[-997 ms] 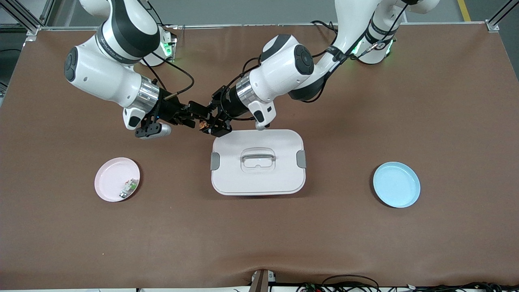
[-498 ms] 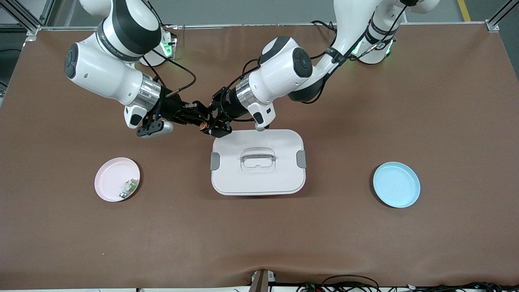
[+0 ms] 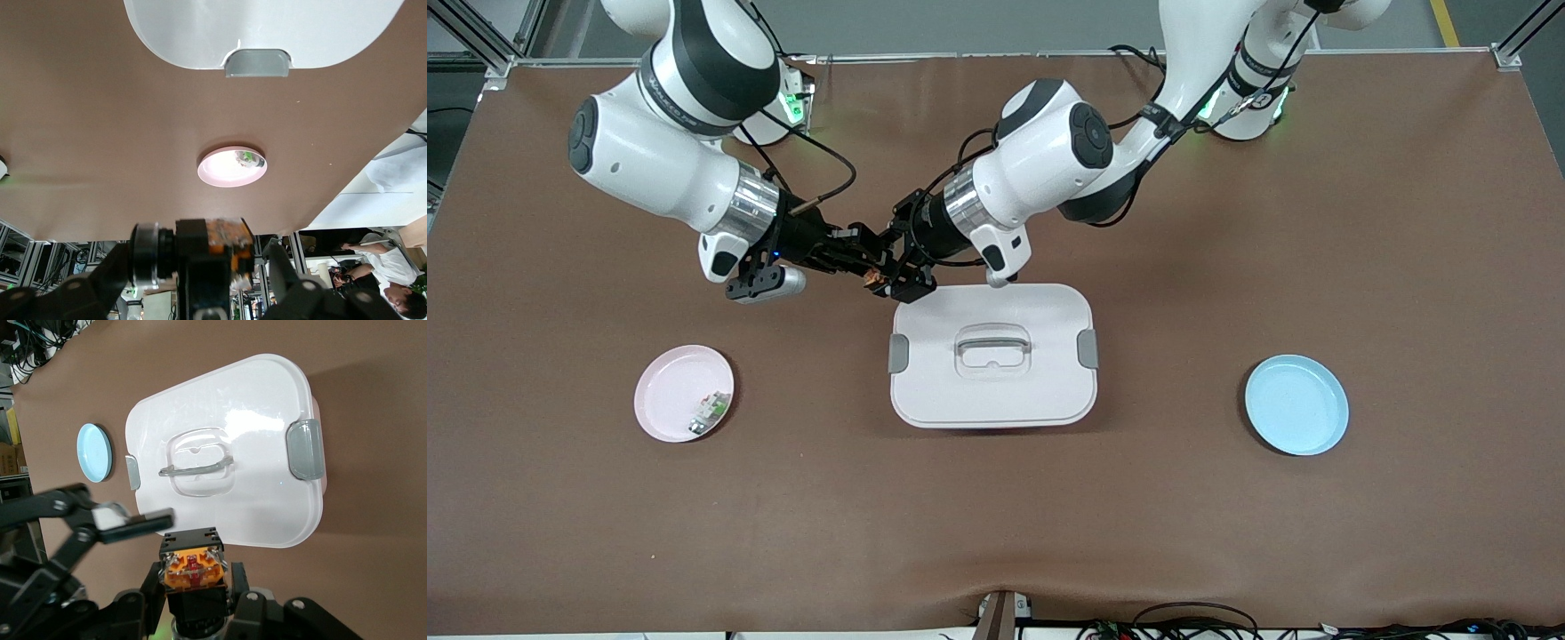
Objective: Transfer orange switch to right arm and place
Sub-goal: 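Close the right gripper on the switch held by the left gripper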
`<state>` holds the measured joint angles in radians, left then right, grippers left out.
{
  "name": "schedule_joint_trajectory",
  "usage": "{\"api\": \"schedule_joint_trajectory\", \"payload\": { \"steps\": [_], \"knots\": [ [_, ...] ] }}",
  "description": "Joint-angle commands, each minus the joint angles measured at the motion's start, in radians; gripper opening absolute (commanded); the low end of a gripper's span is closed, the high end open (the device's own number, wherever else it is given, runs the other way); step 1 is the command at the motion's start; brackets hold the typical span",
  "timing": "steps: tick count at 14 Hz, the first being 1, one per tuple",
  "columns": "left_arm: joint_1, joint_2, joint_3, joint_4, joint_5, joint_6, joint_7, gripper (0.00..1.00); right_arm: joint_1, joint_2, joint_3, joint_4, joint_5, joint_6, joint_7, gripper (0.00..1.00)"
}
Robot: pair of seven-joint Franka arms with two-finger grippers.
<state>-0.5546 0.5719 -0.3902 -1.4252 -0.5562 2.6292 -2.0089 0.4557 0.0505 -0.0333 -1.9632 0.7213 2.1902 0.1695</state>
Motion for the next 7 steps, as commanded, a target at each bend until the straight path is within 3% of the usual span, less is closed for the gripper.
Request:
{"api": "schedule_joint_trajectory", "payload": {
  "steps": [1,4,7],
  "knots": [
    [0.005,-0.015,0.007,0.000,0.012,0.002,-0.010,1.00,0.008,-0.001,-0.007,0.003,-0.008,-0.004,0.031,0.00],
    [0.010,-0.020,0.007,-0.004,0.015,0.000,-0.005,1.00,0.001,0.002,-0.008,0.017,-0.017,-0.007,0.018,0.00],
    [0.015,-0.038,0.008,-0.027,0.015,-0.006,0.001,1.00,-0.005,0.009,-0.008,0.043,-0.176,-0.045,-0.016,0.00]
  ]
}}
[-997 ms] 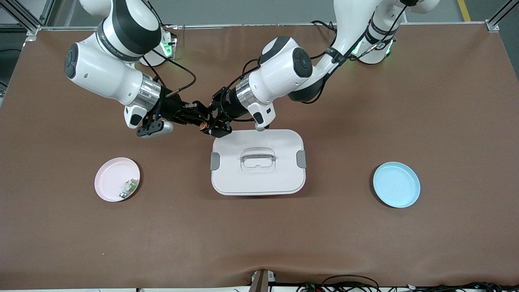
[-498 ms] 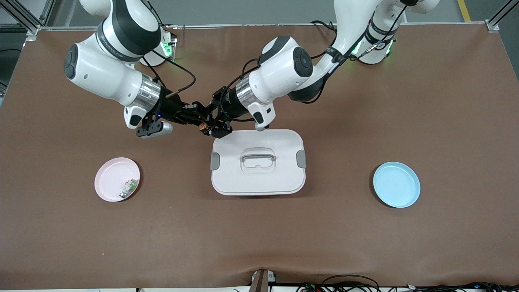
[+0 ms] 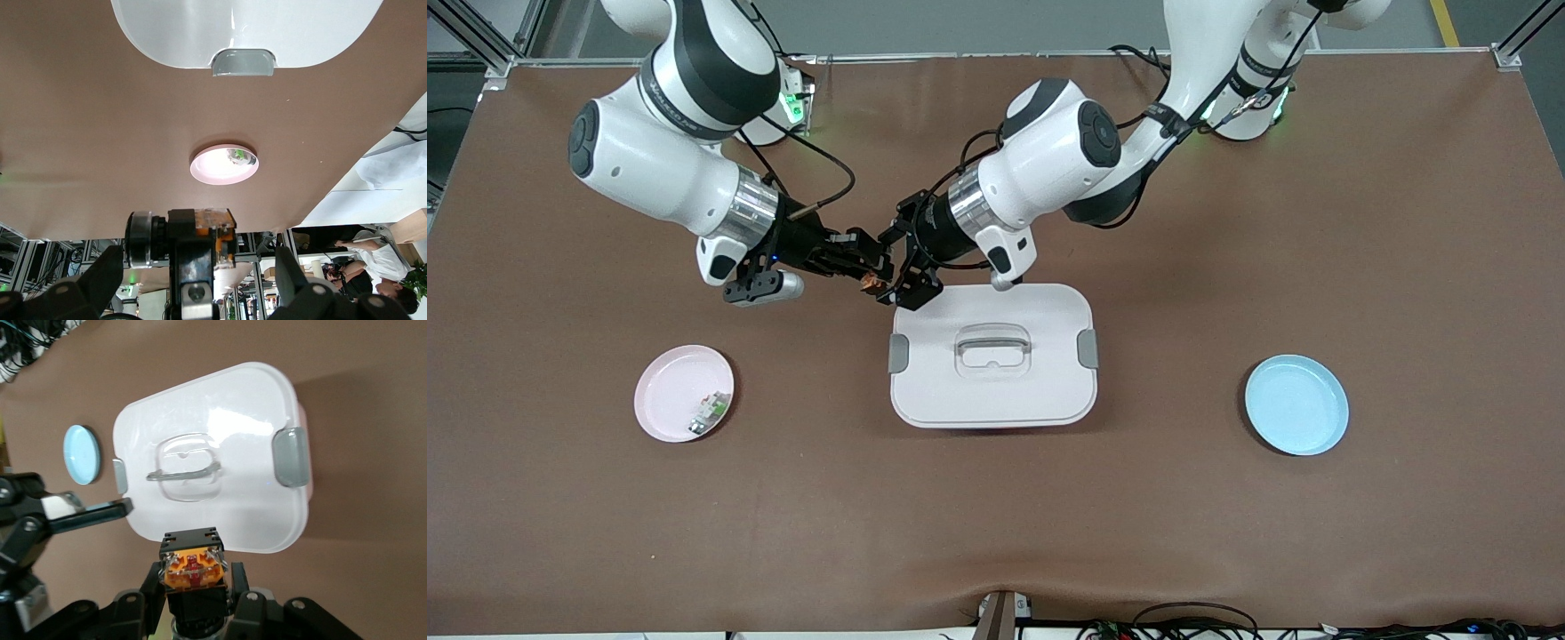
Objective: Transfer orange switch to right arm and place
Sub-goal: 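Open the left gripper and carry the switch toward the pink plate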
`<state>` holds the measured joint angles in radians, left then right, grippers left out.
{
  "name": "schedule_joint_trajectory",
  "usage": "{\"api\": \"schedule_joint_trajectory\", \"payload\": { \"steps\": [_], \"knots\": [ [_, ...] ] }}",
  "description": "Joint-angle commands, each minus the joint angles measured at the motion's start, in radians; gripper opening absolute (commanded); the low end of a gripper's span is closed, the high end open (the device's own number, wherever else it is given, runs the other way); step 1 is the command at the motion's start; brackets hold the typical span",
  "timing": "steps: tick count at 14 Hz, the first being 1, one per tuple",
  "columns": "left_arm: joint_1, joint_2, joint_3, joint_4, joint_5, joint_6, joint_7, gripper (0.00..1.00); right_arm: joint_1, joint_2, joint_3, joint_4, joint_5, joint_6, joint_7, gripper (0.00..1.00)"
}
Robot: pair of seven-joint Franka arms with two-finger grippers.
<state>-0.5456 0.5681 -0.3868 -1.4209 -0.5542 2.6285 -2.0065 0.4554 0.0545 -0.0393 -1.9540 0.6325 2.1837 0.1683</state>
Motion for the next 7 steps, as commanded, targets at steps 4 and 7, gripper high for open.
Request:
{"api": "schedule_joint_trajectory", "payload": {
  "steps": [4,7],
  "knots": [
    [0.042,-0.089,0.005,-0.116,0.127,-0.010,0.000,1.00,-0.043,0.041,-0.007,0.101,-0.204,-0.156,-0.165,0.00],
    [0.096,-0.154,0.002,-0.220,0.295,-0.048,0.029,1.00,-0.086,0.044,-0.008,0.099,-0.304,-0.163,-0.306,0.00]
  ]
}}
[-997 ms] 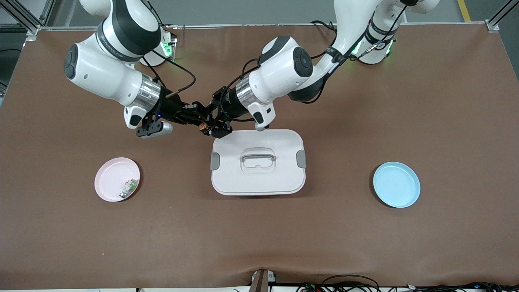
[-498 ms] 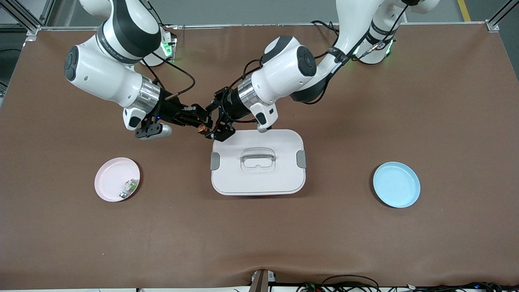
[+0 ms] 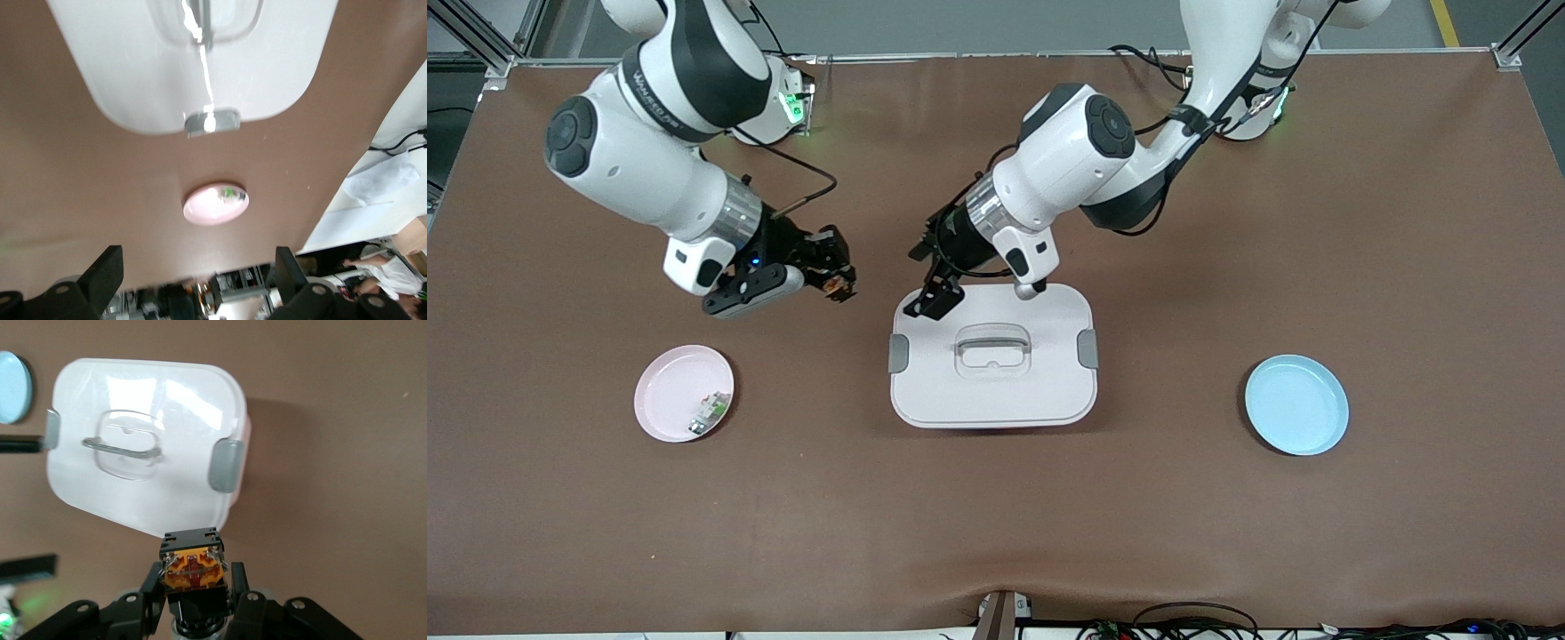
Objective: Transfer orange switch to right arm and place
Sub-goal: 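Open the left gripper and carry the switch toward the pink plate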
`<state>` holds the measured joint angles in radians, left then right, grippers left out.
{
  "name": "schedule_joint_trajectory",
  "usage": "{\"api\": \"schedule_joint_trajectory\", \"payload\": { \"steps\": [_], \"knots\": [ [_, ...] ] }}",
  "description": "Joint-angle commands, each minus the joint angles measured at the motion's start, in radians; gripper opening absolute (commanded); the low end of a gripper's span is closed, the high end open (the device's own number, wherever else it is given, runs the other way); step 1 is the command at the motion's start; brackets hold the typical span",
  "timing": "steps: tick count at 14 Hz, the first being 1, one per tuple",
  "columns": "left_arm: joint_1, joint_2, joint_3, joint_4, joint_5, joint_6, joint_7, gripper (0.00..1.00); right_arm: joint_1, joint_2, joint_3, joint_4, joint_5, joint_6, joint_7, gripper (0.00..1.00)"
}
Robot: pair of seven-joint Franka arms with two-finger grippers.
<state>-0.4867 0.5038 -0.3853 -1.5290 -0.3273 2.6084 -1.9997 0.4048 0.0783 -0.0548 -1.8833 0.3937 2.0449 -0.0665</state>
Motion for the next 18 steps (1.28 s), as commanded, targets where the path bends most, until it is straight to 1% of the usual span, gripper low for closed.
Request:
{"api": "schedule_joint_trajectory", "payload": {
  "steps": [1,2,5,8,9,10,13,17,18],
  "knots": [
    [0.062,-0.120,0.000,-0.149,0.098,-0.053,0.054,1.00,-0.038,0.026,0.007,0.029,-0.134,-0.023,-0.125,0.00],
    [0.085,-0.151,-0.001,-0.181,0.123,-0.089,0.096,1.00,-0.040,0.028,0.007,0.029,-0.198,-0.025,-0.178,0.00],
    [0.144,-0.223,-0.001,-0.256,0.183,-0.184,0.211,1.00,-0.073,0.050,0.007,0.029,-0.315,-0.023,-0.309,0.00],
    [0.186,-0.252,-0.004,-0.273,0.321,-0.272,0.315,1.00,-0.129,0.075,0.007,0.032,-0.412,-0.014,-0.516,0.00],
    [0.207,-0.257,-0.006,-0.273,0.365,-0.301,0.349,1.00,-0.150,0.084,0.009,0.032,-0.430,-0.008,-0.570,0.00],
    [0.224,-0.271,-0.007,-0.280,0.396,-0.324,0.390,1.00,-0.173,0.098,0.009,0.033,-0.437,0.000,-0.619,0.00],
    [0.308,-0.304,-0.007,-0.315,0.404,-0.330,0.553,1.00,-0.228,0.123,0.007,0.035,-0.438,0.023,-0.790,0.00],
    [0.457,-0.320,-0.013,-0.326,0.403,-0.335,0.827,1.00,-0.290,0.202,0.009,0.035,-0.437,0.087,-1.011,0.00],
    [0.492,-0.320,-0.020,-0.323,0.402,-0.353,0.902,1.00,-0.306,0.221,0.009,0.033,-0.437,0.115,-1.071,0.00]
  ]
}}
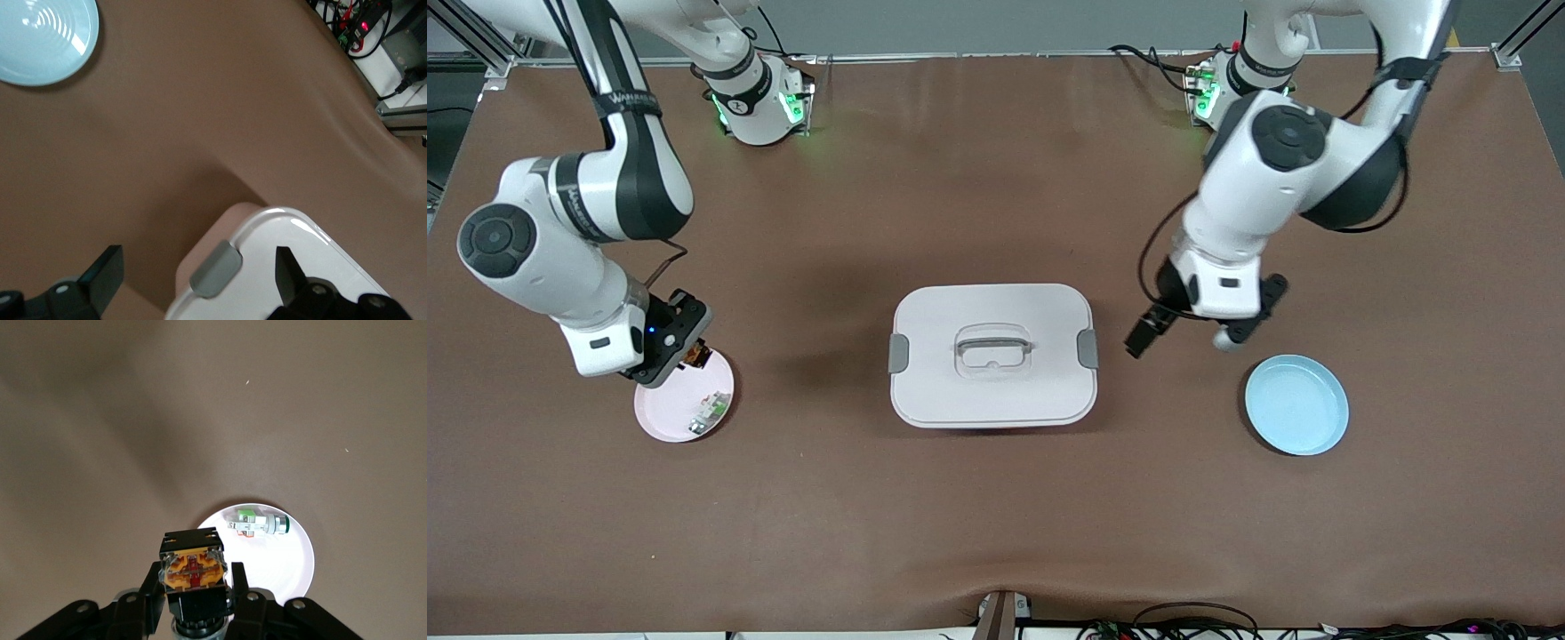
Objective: Transfer orange switch to right arm and place
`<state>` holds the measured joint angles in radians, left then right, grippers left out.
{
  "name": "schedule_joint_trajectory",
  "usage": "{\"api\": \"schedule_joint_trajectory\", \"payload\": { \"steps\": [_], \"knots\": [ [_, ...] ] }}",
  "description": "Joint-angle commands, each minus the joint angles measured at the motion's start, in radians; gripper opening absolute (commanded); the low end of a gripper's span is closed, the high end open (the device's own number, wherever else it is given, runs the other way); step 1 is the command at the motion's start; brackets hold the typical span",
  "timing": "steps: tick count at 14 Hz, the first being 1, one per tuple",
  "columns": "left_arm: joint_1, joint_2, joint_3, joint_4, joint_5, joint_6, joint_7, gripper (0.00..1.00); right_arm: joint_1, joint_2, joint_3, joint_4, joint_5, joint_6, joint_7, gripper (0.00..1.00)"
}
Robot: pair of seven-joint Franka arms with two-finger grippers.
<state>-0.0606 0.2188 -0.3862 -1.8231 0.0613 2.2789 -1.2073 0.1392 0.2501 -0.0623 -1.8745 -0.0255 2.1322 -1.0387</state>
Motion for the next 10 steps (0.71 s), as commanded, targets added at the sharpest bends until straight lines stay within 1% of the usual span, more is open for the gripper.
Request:
{"api": "schedule_joint_trajectory", "payload": {
  "steps": [1,3,6,8,10],
  "knots": [
    [0.097,-0.035,-0.019,-0.024,0.014,-0.042,0.196,1.00,-0.058,0.066,0.016,0.025,-0.017,0.060,-0.142,0.00],
    [0.163,-0.035,-0.020,-0.016,0.014,-0.088,0.337,1.00,-0.087,0.095,0.016,0.025,-0.016,0.115,-0.242,0.00],
    [0.250,-0.021,-0.019,0.040,0.000,-0.160,0.513,1.00,-0.122,0.156,0.016,0.020,-0.016,0.199,-0.317,0.00],
    [0.300,-0.018,-0.017,0.044,-0.005,-0.170,0.676,1.00,-0.145,0.185,0.016,0.015,-0.016,0.236,-0.357,0.00],
    [0.337,-0.019,-0.017,0.033,-0.040,-0.171,0.812,1.00,-0.155,0.207,0.016,0.015,-0.016,0.248,-0.368,0.00]
  ]
}}
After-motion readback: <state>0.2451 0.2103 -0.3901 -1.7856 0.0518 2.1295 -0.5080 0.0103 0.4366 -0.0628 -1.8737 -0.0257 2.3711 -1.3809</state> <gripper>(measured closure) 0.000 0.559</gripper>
